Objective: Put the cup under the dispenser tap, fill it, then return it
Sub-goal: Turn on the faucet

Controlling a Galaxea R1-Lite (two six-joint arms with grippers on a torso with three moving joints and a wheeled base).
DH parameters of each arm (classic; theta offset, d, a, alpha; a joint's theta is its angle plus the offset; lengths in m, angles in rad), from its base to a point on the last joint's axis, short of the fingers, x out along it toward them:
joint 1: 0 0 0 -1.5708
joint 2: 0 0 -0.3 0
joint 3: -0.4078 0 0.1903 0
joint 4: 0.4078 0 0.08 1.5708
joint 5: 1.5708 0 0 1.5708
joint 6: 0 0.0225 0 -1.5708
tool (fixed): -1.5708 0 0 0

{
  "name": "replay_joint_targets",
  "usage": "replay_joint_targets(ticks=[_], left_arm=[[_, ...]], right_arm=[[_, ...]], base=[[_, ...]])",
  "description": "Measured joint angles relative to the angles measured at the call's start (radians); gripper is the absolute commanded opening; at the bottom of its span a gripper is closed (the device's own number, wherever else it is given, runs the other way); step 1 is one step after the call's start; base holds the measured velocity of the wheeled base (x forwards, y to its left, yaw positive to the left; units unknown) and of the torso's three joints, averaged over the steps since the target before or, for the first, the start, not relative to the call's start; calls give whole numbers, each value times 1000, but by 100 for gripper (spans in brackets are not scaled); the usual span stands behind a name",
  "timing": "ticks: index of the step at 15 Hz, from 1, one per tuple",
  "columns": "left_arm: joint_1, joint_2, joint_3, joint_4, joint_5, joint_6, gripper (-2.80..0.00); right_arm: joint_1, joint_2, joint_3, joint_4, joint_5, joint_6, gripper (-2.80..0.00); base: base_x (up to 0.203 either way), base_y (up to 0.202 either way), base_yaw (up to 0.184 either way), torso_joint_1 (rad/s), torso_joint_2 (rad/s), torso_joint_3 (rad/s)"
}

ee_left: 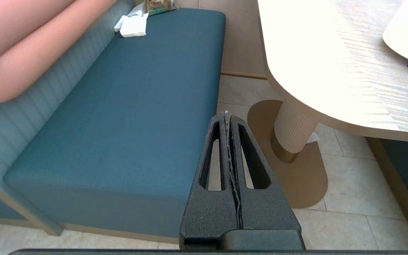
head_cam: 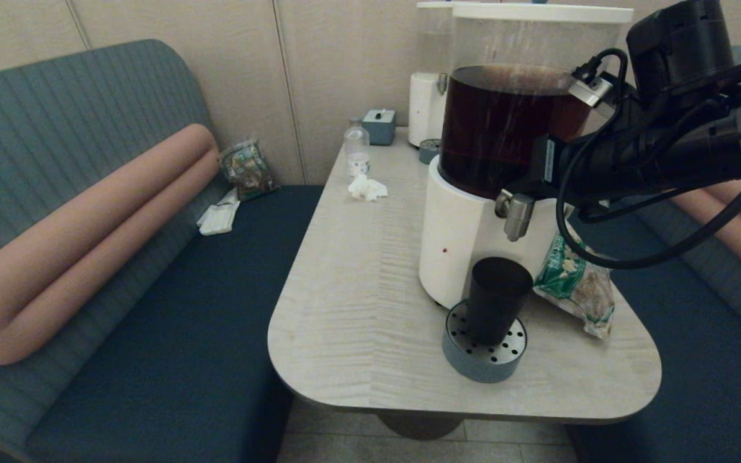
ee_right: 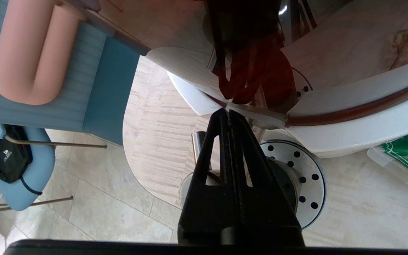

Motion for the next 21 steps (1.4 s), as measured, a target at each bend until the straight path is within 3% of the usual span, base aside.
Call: replay_joint_targets(ticks=[15,21], left_arm=[[0,0,0,0,0,0,-280],[0,0,0,0,0,0,-280]], right_arm=[[-4,1,22,-9,58,-7,-280],[-2,17,28,-75,78,-11,-280]], base=[[0,0,0,0,0,0],[0,0,0,0,0,0]])
